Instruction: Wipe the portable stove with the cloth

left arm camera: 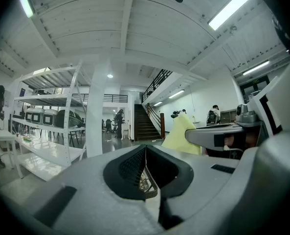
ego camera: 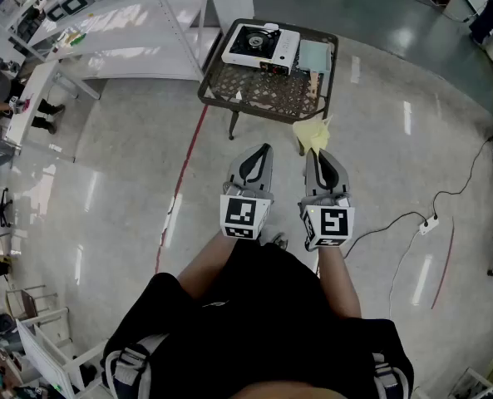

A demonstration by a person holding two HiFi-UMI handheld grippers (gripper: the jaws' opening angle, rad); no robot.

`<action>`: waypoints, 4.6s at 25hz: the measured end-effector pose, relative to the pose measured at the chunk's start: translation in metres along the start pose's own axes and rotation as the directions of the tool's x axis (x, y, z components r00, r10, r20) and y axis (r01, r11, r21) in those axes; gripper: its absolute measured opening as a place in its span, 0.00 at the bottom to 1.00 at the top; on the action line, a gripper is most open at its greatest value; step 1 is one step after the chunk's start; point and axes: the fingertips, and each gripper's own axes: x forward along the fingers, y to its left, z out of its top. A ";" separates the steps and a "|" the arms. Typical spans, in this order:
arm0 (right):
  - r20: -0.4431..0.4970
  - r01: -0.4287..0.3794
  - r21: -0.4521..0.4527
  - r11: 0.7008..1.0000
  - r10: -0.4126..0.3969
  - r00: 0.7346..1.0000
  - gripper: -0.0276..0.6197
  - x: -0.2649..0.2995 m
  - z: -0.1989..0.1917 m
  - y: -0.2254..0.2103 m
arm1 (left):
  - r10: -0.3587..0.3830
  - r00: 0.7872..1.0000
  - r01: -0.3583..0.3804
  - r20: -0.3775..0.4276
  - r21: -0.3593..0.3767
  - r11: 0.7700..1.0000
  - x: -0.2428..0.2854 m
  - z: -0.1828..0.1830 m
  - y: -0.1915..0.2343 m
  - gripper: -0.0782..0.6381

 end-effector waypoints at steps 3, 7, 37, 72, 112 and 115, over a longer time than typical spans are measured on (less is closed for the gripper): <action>-0.008 0.000 -0.009 1.000 0.000 1.000 0.07 0.007 -0.008 -0.002 | 0.006 1.000 -0.006 0.001 -0.006 1.000 0.008 -0.005 0.007 0.14; -0.046 -0.005 -0.009 1.000 0.004 0.999 0.07 0.018 -0.025 -0.010 | 0.015 1.000 -0.015 -0.025 -0.022 1.000 0.023 -0.022 0.015 0.14; -0.266 -0.087 -0.103 0.991 0.057 0.962 0.07 0.324 -0.051 -0.009 | -0.084 0.990 0.064 -0.113 -0.173 0.983 0.220 -0.055 0.246 0.14; -0.376 -0.122 -0.155 0.980 0.056 0.925 0.07 0.612 -0.135 -0.212 | -0.045 0.901 -0.063 -0.432 -0.232 0.971 0.467 -0.179 0.350 0.14; -0.748 -0.153 -0.023 0.988 0.085 0.658 0.21 0.749 -0.353 -0.281 | -0.123 0.813 -0.096 -0.569 -0.340 0.936 0.520 -0.268 0.376 0.14; -0.753 -0.139 -0.015 0.990 0.081 0.653 0.21 0.748 -0.353 -0.282 | -0.126 0.811 -0.100 -0.571 -0.348 0.932 0.518 -0.271 0.377 0.14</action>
